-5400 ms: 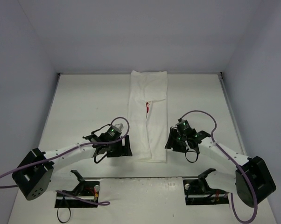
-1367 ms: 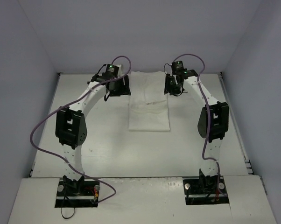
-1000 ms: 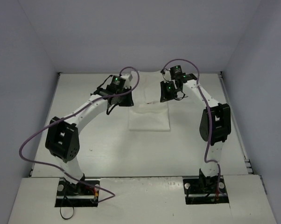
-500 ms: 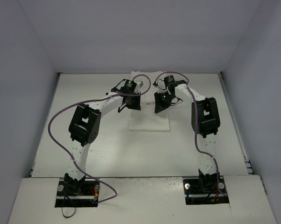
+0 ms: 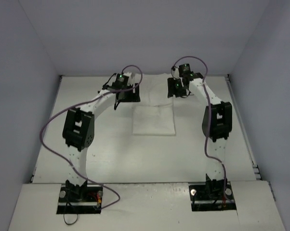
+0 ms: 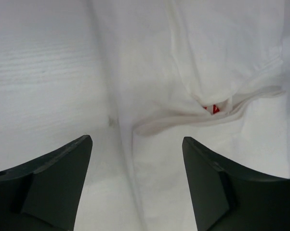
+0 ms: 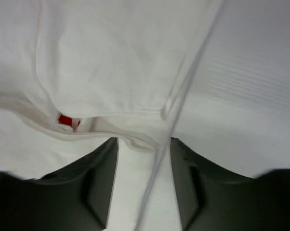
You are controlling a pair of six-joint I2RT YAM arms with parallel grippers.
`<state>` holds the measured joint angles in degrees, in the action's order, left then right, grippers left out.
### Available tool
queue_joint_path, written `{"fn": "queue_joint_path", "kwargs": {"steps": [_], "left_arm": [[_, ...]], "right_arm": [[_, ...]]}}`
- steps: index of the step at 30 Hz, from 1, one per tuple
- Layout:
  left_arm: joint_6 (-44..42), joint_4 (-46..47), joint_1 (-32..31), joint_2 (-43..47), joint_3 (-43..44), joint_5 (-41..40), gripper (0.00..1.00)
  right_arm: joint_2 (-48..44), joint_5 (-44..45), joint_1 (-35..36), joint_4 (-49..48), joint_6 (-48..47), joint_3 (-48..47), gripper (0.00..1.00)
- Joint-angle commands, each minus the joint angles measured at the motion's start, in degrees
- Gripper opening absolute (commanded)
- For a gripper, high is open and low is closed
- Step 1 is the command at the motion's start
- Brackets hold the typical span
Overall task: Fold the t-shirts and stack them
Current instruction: Grab one side of the 2/3 rectangular tshirt with both arms
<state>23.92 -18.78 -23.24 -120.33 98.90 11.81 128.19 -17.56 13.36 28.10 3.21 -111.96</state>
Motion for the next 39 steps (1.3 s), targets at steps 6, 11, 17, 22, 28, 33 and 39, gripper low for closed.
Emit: {"fn": "queue_joint_path", "kwargs": {"steps": [6, 11, 17, 22, 28, 33, 39], "left_arm": [[11.9, 2.3, -5.3, 24.0, -23.3, -6.6, 0.77], [14.4, 2.9, -8.6, 24.9, -29.5, -6.7, 0.74], [17.8, 4.5, -8.8, 22.6, -32.2, -6.1, 0.69], [18.4, 5.9, -8.8, 19.8, -32.5, -6.3, 0.68], [18.9, 6.3, -8.8, 17.8, -32.3, -5.7, 0.64], [19.1, 6.7, -8.8, 16.7, -32.8, -5.6, 0.49], [19.4, 7.1, -8.8, 17.4, -34.8, -5.4, 0.45]], "right_arm": [[-30.0, 23.1, 3.6, -11.1, 16.3, 31.5, 0.69], [-37.9, 24.2, 6.1, -16.2, 23.8, 46.4, 0.51], [-38.5, 25.7, 9.0, -18.2, 30.9, 55.4, 0.51], [-37.7, 22.8, 9.9, -22.2, 33.0, 59.6, 0.51], [-36.4, 20.8, 10.3, -24.7, 33.5, 61.1, 0.49], [-35.0, 19.4, 10.9, -25.4, 34.4, 62.2, 0.48], [-34.8, 19.6, 11.7, -25.7, 36.7, 64.6, 0.48]]}}
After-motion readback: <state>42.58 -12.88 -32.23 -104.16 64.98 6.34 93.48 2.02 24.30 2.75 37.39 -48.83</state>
